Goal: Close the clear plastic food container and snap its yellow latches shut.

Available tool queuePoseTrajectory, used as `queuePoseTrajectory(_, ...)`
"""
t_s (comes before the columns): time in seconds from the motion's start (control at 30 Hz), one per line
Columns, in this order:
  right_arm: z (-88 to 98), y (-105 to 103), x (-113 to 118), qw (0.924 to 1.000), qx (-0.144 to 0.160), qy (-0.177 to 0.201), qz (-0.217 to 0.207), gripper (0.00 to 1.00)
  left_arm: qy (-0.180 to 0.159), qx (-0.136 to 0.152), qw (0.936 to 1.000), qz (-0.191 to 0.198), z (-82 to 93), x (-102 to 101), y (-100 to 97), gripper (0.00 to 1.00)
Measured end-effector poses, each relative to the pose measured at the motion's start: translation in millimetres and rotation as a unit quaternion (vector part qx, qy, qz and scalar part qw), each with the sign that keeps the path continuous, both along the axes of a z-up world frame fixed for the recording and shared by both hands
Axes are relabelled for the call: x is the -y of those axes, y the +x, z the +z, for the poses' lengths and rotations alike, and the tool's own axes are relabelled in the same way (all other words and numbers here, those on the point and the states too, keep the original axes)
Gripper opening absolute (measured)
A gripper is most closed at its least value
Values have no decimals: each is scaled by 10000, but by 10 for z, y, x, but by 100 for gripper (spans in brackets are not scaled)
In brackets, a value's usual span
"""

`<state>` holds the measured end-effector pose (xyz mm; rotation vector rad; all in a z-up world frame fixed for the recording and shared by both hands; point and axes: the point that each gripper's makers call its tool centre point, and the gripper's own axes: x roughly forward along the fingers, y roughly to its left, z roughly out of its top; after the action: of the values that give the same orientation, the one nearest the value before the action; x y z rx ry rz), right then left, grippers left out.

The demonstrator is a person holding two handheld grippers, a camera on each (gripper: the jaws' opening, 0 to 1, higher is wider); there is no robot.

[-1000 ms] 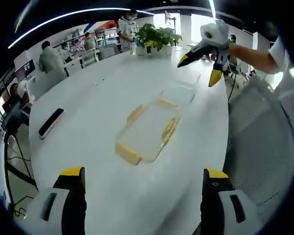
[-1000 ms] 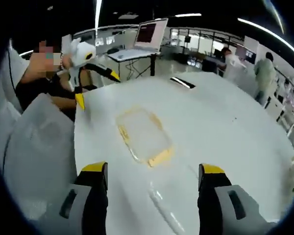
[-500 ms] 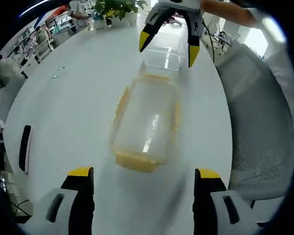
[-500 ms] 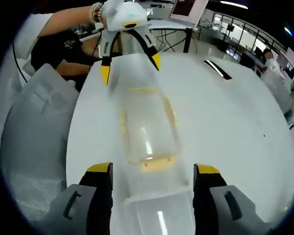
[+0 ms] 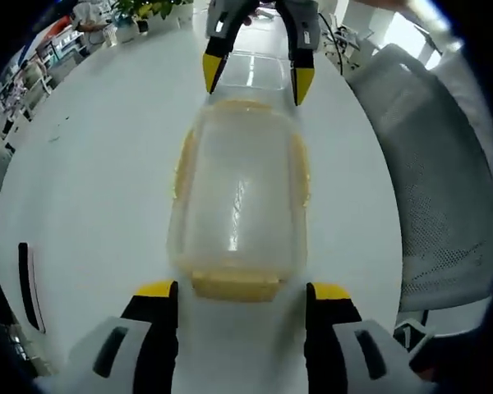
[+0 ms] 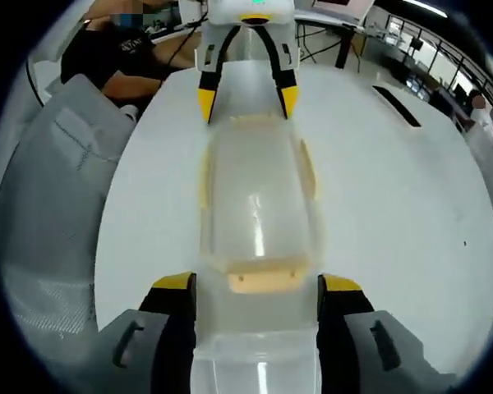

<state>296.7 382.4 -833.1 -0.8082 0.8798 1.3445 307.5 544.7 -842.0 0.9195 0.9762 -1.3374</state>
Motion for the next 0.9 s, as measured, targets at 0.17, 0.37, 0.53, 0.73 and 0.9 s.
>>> queuePoseTrajectory(0.17, -81, 25, 4, 9999, -7, -150, 46, 43, -34, 63, 10000, -43, -26, 21, 23, 48)
queuePoseTrajectory(0.37, -74, 53, -58, 9993, 120, -183, 295, 40, -18, 94, 9999, -89, -36, 12, 45, 43)
queuePoseTrajectory(0.53, -84, 98, -67, 9975, 341, -411, 462, 37, 59, 205, 9997, -154, -46, -4, 64, 39)
queuePoseTrajectory(0.73, -80, 114, -46, 9975, 344, -422, 461, 36, 79, 184, 9998, -62, -17, 13, 91, 34)
queuePoseTrajectory(0.9, -80, 115, -43, 9976, 355, -426, 423, 35, 74, 171, 9998, -45, -16, 13, 89, 33)
